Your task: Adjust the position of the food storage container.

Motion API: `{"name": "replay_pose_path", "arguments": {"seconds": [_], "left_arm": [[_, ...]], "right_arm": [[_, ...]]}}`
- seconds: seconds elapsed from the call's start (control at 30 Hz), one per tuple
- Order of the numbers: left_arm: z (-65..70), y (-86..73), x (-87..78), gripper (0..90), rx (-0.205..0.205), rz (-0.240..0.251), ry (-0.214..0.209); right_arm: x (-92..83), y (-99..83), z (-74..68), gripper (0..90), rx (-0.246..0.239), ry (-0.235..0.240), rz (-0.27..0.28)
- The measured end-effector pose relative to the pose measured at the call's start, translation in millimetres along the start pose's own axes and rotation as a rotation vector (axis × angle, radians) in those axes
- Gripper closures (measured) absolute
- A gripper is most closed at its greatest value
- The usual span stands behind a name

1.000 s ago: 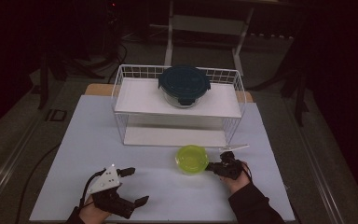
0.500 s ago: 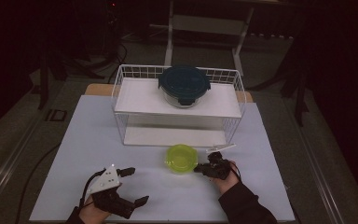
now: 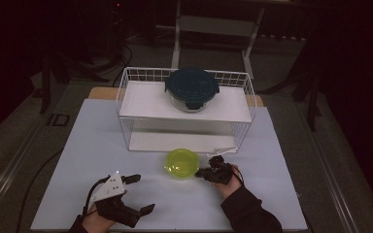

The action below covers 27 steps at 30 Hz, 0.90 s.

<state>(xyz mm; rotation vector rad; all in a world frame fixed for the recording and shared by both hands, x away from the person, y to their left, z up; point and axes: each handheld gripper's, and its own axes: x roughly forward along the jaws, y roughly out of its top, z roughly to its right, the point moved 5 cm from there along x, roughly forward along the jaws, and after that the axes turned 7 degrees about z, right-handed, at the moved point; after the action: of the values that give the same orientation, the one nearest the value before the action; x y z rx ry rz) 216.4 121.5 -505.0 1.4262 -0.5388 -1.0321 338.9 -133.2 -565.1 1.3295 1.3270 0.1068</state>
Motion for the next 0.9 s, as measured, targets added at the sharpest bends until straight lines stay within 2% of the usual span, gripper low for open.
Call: {"name": "replay_pose_path", "arguments": {"seconds": [0.23,0.4,0.57,0.67,0.8,0.9], "left_arm": [[0.0,0.2,-0.1,0.0,-0.003,0.005,-0.001],[0.4,1.2,-0.3,0.0,-0.001,0.007,-0.004],[0.2,1.8,-0.3,0.0,-0.001,0.008,-0.005],[-1.0,3.7,-1.1,0.0,0.015,0.031,-0.005],[-5.3,7.0,-3.9,0.0,-0.011,0.046,-0.001],[-8.2,8.6,-4.2,0.0,-0.014,0.046,0.003]], "right_arm": [[0.9,2.6,0.2,90.0,-0.008,-0.010,0.008],[-7.4,1.2,-0.6,89.5,-0.011,-0.010,0.017],[-23.4,-2.3,-4.8,77.0,-0.039,-0.020,0.028],[-35.4,-4.8,-7.8,68.9,-0.043,-0.016,0.046],[-51.2,-7.0,-11.1,61.7,-0.037,-0.004,0.081],[-61.8,-6.4,-14.7,49.8,-0.047,-0.007,0.105]]}}
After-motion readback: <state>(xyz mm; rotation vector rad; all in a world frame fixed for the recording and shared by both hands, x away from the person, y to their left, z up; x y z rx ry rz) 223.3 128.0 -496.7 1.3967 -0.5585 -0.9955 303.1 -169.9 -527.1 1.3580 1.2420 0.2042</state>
